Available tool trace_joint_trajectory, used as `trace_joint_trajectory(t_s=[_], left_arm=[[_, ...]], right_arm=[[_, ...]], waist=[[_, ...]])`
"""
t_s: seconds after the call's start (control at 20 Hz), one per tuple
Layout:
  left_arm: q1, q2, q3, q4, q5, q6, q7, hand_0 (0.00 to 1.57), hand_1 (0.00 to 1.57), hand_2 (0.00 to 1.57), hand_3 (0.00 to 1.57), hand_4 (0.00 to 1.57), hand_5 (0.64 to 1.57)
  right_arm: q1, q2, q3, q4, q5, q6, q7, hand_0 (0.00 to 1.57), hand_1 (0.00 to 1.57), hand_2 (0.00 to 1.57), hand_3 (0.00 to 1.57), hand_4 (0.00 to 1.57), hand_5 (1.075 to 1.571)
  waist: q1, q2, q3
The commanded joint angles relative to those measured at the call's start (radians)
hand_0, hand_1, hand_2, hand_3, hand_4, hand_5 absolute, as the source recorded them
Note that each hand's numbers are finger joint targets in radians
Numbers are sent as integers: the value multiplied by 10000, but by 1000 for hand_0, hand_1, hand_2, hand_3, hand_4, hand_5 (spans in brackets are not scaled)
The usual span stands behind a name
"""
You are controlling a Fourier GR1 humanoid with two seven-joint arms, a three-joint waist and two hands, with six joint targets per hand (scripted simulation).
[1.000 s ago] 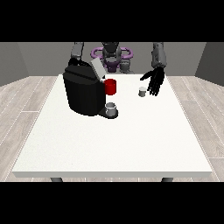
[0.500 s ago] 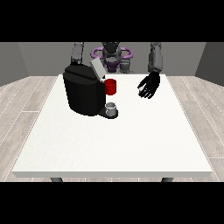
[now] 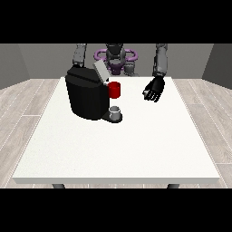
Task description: Insert the coffee pod into the coffee machine and close the lid
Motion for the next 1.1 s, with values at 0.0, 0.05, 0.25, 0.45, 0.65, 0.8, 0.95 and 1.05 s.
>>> trace_joint_trajectory(t_s=[0.0, 0.05, 0.25, 0.45, 0.65, 0.8, 0.95, 1.05], left_arm=[[-321, 303, -12, 641, -395, -654, -3, 748, 748, 941, 809, 373, 1571], [-199, -353, -300, 702, -814, -89, 441, 789, 789, 960, 845, 392, 1571], [-791, -343, 72, 1347, -871, -303, -101, 870, 870, 1021, 921, 413, 1571], [-701, -485, -50, 939, -1034, -595, -365, 1149, 1149, 1257, 1162, 466, 1571], [-600, -827, 517, 709, 6, -904, -1201, 1420, 1420, 1402, 1332, 494, 1571], [-1200, -781, 820, 682, 205, -1604, -1006, 1449, 1449, 1434, 1357, 517, 1571], [-1572, -855, 864, 653, 174, -2237, -510, 1413, 1413, 1400, 1314, 515, 1571], [-2029, -907, 799, 219, 134, -2802, -82, 1375, 1375, 1381, 1327, 490, 1571]], right_arm=[[191, 29, -150, 364, -162, 91, -471, 0, 0, 0, 0, 0, 1571], [-105, -154, -303, 482, -79, 21, -84, 0, 0, 0, 0, 0, 1571], [-243, -173, -382, 738, -192, 133, -341, 0, 0, 0, 0, 0, 1571], [210, -69, -298, 1253, 451, -644, -179, 0, 0, 0, 0, 0, 1571], [63, -367, -498, 1217, 522, -726, 446, 0, 0, 0, 0, 0, 1571], [328, -84, -281, 1521, 619, -777, -47, 0, 0, 0, 0, 0, 1571], [383, 4, 9, 1397, 919, -885, 332, 0, 0, 0, 0, 0, 1571], [-30, -423, -536, 2016, 478, -419, -246, 0, 0, 0, 0, 0, 1571]], waist=[[-1, -133, -7], [75, -191, -9], [64, -34, -10], [407, -755, -9], [719, -1110, -12], [510, -1137, -9], [332, -1539, -9], [637, -1470, -5]])
